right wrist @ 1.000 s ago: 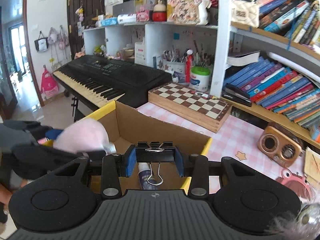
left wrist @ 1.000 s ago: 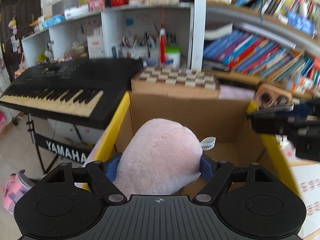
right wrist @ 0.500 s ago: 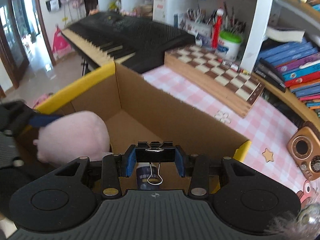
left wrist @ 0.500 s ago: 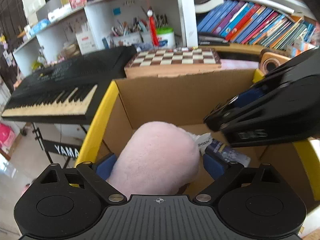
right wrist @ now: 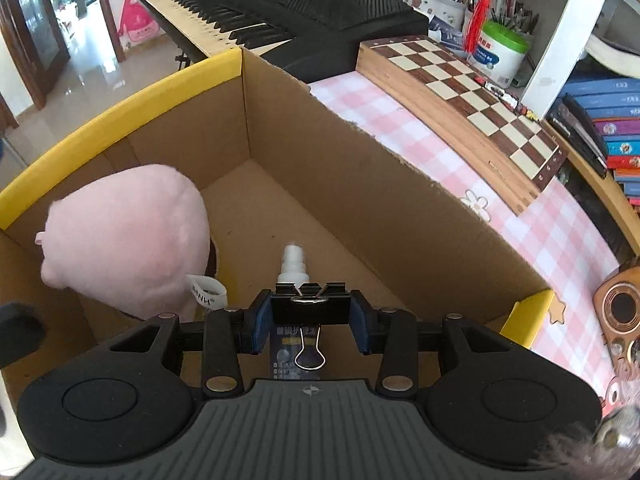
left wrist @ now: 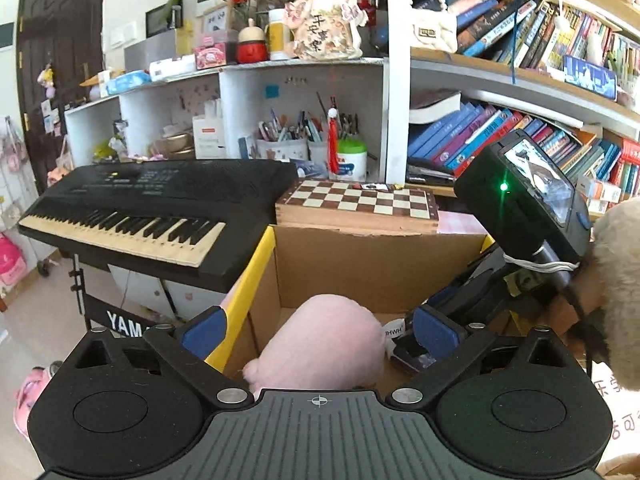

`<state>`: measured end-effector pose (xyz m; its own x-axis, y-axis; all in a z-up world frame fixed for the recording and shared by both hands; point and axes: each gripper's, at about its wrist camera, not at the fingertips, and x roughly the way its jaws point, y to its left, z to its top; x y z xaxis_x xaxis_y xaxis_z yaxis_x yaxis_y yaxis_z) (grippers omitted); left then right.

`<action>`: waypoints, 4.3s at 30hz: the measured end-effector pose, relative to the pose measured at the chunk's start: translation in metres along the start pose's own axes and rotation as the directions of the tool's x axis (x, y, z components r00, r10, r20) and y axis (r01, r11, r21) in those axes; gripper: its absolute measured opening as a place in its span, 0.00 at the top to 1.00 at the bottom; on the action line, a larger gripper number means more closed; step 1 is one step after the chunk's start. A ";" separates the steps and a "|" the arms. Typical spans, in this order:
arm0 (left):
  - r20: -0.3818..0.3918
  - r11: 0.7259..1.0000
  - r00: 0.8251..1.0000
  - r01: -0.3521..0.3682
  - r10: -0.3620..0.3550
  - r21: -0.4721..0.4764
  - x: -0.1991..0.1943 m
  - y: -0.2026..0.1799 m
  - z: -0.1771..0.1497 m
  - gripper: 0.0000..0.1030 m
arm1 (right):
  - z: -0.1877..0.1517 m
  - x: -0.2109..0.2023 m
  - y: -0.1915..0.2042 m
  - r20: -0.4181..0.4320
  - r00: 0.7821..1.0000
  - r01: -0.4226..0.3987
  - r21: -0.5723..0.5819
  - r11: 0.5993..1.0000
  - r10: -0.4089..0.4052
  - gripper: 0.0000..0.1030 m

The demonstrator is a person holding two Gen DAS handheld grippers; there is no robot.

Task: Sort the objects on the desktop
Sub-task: 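Lower the pig and clip into the box and open both tools, then withdraw both open tools up and away from the yellow box, then move both open tools toward the small white box and grey-purple toy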

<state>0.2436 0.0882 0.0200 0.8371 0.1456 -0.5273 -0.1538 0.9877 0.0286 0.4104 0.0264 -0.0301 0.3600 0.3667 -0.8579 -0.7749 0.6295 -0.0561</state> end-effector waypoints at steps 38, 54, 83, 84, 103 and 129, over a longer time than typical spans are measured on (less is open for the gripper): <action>0.037 0.997 0.997 0.071 -0.069 -0.044 -0.125 0.004 -0.049 0.02 | -0.180 -0.199 0.081 0.370 0.855 0.190 0.428 0.884 -0.363 0.49; -0.002 0.994 0.994 0.106 -0.106 -0.019 -0.162 -0.008 -0.093 0.02 | -0.262 -0.219 0.143 0.320 0.851 0.223 0.500 0.837 -0.417 0.48; -0.146 0.974 0.968 0.216 -0.205 0.065 -0.159 -0.047 -0.125 0.02 | -0.311 -0.217 0.151 0.195 0.872 0.275 0.562 0.780 -0.448 0.38; -0.148 0.974 0.967 0.219 -0.207 0.067 -0.159 -0.049 -0.125 0.02 | -0.313 -0.218 0.150 0.192 0.872 0.278 0.564 0.778 -0.450 0.38; -0.179 0.942 0.938 0.319 -0.298 0.100 -0.138 -0.096 -0.116 0.02 | -0.335 -0.228 0.113 0.112 0.853 0.339 0.625 0.703 -0.511 0.35; -0.238 0.887 0.888 0.435 -0.394 0.156 -0.094 -0.186 -0.101 0.02 | -0.371 -0.229 0.030 0.013 0.846 0.375 0.696 0.612 -0.533 0.35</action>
<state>0.1408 -0.1150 -0.0212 0.6791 -0.2731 -0.6814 0.3094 0.9482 -0.0718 0.1127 -0.2926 -0.0249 0.7244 -0.0164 -0.6892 0.0221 0.9998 -0.0006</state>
